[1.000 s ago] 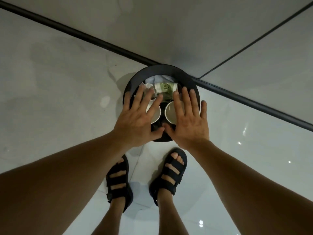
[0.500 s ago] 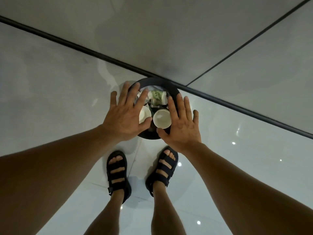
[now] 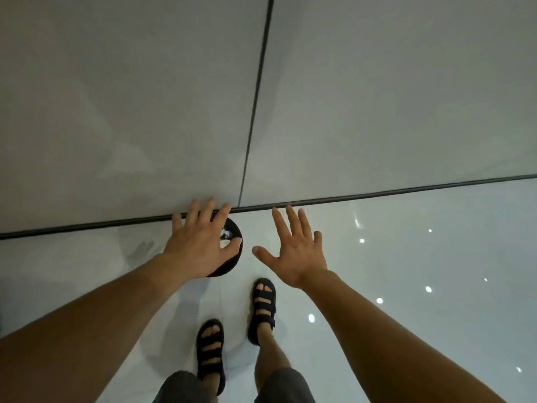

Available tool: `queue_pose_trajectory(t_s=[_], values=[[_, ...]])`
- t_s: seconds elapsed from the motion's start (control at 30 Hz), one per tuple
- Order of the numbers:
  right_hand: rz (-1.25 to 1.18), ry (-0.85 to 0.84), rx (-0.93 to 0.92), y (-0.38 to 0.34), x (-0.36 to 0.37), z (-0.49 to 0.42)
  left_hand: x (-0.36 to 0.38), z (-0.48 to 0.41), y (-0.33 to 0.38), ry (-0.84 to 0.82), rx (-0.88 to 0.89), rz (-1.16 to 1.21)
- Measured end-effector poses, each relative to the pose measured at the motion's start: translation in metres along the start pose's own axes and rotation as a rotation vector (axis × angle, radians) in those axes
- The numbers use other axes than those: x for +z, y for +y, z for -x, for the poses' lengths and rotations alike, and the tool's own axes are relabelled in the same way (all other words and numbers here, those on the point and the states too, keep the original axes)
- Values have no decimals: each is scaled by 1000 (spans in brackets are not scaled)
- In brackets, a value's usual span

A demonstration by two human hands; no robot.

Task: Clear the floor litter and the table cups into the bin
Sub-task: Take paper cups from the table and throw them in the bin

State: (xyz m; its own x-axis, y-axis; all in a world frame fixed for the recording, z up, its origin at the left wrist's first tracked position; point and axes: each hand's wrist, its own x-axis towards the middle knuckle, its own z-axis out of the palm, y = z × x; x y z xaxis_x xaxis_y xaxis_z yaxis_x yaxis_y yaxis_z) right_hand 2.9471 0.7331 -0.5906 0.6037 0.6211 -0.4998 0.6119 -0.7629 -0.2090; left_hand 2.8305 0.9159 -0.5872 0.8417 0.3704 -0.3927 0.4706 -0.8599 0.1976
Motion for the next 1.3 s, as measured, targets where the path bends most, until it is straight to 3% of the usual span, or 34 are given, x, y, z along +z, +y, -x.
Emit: queue_pose_trajectory(t_s=[0.27,0.53,0.93,1.3], values=[[-264,183,416,60,-75,197,-104,64,139,-33,295,-75],[-389,377,735,156,-89,380,-136,137,345,29,711,-238],[-641,525,1192,308,8,681,-36,322,647,22,1206,-317],[-751,532,1438,416,58,793,36,364,825,-46,1413,-395]])
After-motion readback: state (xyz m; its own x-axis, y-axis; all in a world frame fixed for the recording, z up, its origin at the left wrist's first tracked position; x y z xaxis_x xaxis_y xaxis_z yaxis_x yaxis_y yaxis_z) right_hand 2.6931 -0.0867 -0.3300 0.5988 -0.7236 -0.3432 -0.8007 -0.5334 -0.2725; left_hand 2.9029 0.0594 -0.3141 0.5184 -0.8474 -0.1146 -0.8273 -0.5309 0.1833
